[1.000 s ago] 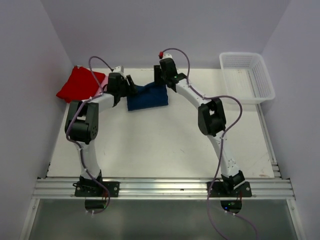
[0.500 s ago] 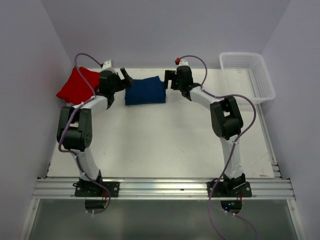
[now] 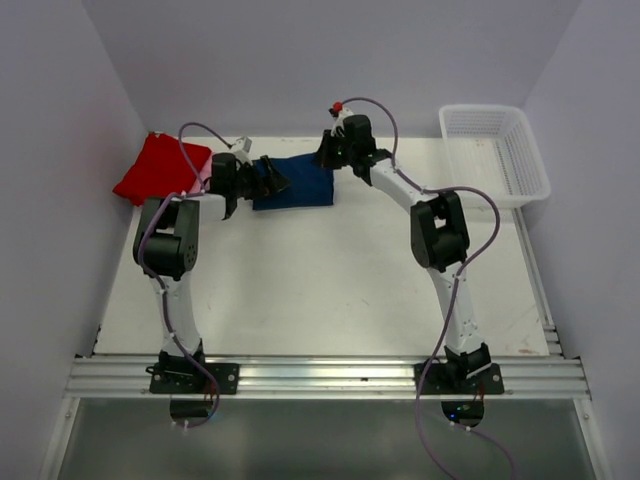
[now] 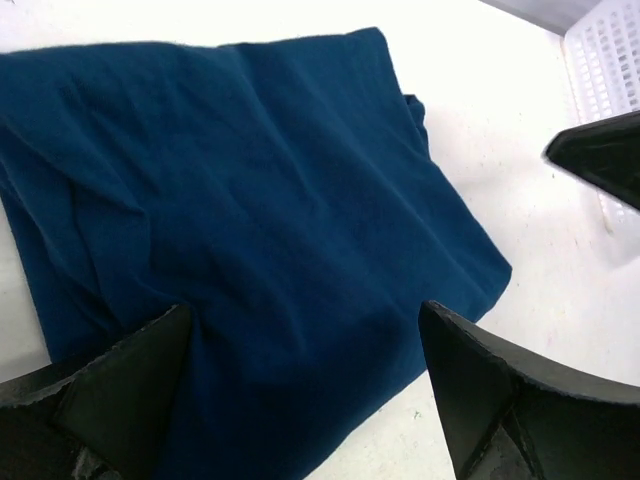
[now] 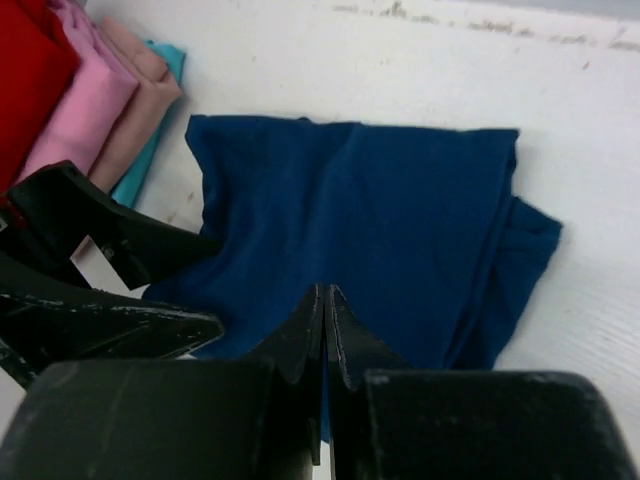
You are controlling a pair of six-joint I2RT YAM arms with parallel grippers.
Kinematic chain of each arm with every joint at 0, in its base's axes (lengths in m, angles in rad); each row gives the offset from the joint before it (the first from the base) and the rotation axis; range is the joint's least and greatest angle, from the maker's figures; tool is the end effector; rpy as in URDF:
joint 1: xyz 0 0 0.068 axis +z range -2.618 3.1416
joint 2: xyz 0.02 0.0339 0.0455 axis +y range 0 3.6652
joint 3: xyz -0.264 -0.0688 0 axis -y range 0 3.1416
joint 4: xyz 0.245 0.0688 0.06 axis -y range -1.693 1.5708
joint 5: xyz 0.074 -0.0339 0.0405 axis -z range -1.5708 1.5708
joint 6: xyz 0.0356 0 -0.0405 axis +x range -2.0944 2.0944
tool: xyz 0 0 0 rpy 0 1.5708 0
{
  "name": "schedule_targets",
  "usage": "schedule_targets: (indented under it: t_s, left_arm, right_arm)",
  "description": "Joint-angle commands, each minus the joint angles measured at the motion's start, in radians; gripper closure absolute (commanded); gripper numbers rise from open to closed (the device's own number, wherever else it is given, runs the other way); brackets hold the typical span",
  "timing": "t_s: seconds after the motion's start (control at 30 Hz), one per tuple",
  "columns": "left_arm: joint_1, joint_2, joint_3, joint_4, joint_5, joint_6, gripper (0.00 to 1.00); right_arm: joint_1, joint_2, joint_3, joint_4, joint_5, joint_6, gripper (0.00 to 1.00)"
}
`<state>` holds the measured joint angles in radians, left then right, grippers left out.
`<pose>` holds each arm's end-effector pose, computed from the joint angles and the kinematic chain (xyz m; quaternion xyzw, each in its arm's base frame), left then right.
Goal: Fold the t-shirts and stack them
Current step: Put the neatly folded tshirt into the corner of the board with the left arm
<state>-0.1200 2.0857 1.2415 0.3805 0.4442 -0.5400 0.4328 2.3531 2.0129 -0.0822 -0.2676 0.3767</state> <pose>0.4475 -0.0694 0.1525 -0.0597 0.8357 -0.3434 0.4244 0.5007 0.2417 0.2312 -0.0958 0.8298 0.3149 0.4507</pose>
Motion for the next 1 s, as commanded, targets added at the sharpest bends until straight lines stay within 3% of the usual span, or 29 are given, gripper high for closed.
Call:
schedule_targets:
  t_s: [0.0, 0.2, 0.43, 0.57, 0.8, 0.97]
  left_arm:
    - [-0.003, 0.03, 0.046, 0.031, 0.076, -0.037, 0.0]
    - [-0.003, 0.06, 0.029, -0.044, 0.042, -0.051, 0.0]
    - [-0.029, 0.011, -0.1, -0.109, 0.037, -0.086, 0.0]
    - [-0.076, -0.085, -0.323, -0.065, 0.019, -0.118, 0.0]
    - [-0.276, -0.245, -0.602, -0.023, -0.041, -0.189, 0.0]
    - [-0.371, -0.476, -0.781, -0.049, -0.116, -0.233, 0.0]
  right_arm:
    - [0.007, 0.087, 0.078, -0.125, -0.13, 0.08, 1.0]
    - [0.033, 0.166, 0.086, -0.166, -0.136, 0.122, 1.0]
    - [0.08, 0.022, -0.208, -0.153, 0.02, 0.065, 1.0]
    - [0.099, -0.113, -0.416, -0.119, 0.105, 0.048, 1.0]
    - [0.126, -0.328, -0.724, -0.172, 0.206, 0.019, 1.0]
    - [0.139, -0.523, -0.914, -0.171, 0.243, 0.016, 1.0]
